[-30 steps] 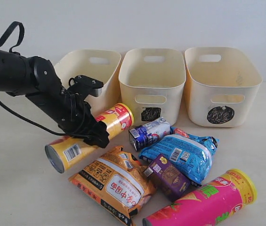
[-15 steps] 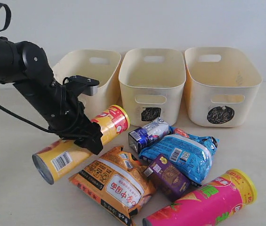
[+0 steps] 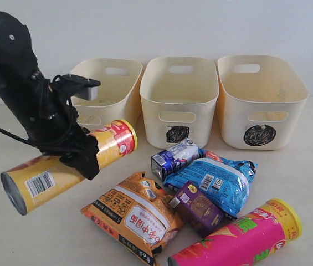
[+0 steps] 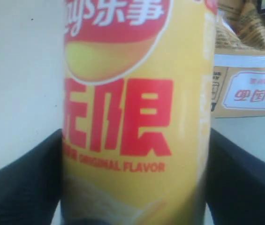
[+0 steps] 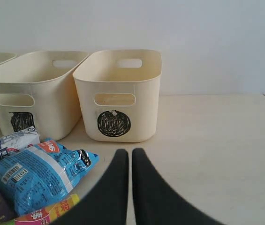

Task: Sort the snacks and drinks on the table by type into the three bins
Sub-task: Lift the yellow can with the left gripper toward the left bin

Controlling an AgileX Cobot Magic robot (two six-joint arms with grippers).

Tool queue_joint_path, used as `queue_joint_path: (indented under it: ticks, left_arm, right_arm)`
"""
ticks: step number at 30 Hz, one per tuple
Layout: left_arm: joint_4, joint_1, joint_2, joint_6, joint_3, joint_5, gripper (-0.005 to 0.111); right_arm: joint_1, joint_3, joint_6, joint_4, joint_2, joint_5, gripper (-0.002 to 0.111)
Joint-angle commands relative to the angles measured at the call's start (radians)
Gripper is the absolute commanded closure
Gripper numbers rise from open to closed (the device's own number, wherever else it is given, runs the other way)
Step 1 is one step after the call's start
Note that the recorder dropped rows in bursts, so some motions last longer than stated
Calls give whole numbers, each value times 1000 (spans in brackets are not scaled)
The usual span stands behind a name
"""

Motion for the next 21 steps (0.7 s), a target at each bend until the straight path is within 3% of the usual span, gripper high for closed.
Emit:
queue_joint_path:
  ticks: [1,5,7,9,13,15,21]
  left_arm:
    - [3,2,-109,8,-1,17,103]
    - [3,4,-177,8,-3,-36,103]
    - [3,20,-214,-1,-3,-157,103]
    - [3,51,-218,-29,-3,-318,103]
    - [-32,105,-165,-74,-3,-790,103]
    - [-33,107,-123,-78,-13,-903,103]
    - [-30,107,72,-75,-143,-1046,103]
  right_arm:
    - [0,0,-2,2,-5,-3,108]
    - [0,0,-2,2,-5,-3,108]
    - [0,0,-2,2,-5,-3,108]
    - [0,0,-2,2,-5,-3,108]
    - [0,0,-2,2,-5,-3,108]
    - [0,0,-2,2,-5,-3,108]
    - [0,0,-2,2,-5,-3,108]
